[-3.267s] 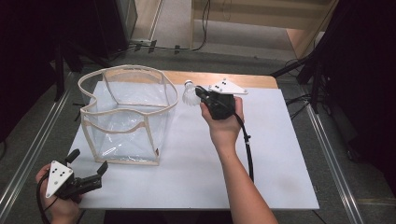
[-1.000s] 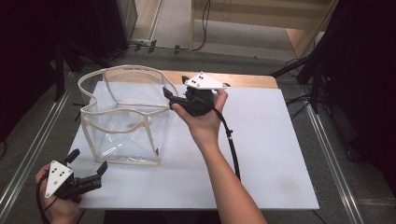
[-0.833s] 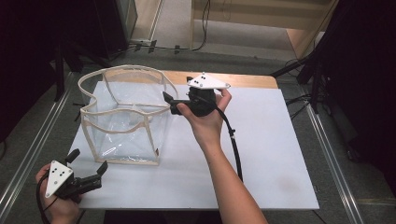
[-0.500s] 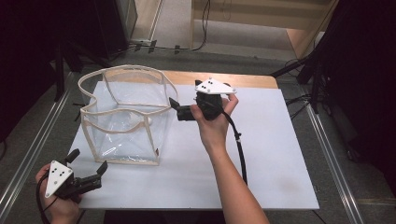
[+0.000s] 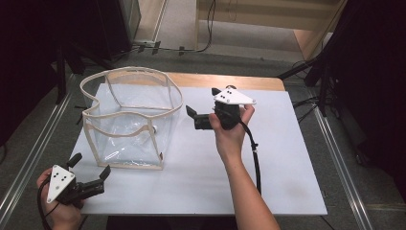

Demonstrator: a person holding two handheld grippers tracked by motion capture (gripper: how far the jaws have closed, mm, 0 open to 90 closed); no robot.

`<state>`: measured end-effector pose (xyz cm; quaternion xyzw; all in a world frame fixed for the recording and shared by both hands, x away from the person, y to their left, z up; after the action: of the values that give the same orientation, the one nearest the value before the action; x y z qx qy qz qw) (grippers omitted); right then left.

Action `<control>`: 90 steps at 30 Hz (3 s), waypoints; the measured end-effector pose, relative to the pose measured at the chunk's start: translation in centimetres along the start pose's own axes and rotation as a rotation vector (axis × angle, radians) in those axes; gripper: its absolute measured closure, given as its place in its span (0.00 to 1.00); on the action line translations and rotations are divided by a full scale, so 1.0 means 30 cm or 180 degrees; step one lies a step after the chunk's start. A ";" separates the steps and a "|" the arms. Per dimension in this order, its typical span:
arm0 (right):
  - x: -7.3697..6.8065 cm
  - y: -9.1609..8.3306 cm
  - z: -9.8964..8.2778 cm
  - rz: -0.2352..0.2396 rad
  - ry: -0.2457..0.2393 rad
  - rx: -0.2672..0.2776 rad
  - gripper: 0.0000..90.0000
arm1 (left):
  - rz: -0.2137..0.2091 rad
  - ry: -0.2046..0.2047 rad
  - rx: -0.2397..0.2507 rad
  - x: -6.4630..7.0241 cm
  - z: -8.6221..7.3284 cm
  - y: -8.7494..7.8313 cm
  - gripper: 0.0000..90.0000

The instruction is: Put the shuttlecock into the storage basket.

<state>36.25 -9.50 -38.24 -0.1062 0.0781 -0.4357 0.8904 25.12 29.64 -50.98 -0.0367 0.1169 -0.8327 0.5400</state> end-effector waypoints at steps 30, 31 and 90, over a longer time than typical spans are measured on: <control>0.121 -0.143 -0.133 -0.0250 0.0184 0.0016 0.00 | 0.0002 0.0007 -0.0001 0.002 0.000 -0.001 0.00; 0.127 -0.155 -0.142 -0.0271 0.0208 0.0011 0.00 | 0.0003 0.0007 -0.0001 0.002 0.000 -0.001 0.00; 0.276 -0.440 -0.415 -0.0616 0.0339 -0.0089 0.00 | 0.0013 0.0027 -0.0009 0.003 -0.001 -0.002 0.00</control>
<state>28.38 -25.44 -47.24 -0.1023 0.1207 -0.5235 0.8372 25.02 29.61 -51.00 -0.0337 0.1204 -0.8315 0.5412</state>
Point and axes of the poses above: each handheld gripper's, and its own axes: y roughly forward along the jaws, z roughly out of its top, x roughly to its right, the point moved 4 cm from there along y, roughly forward along the jaws
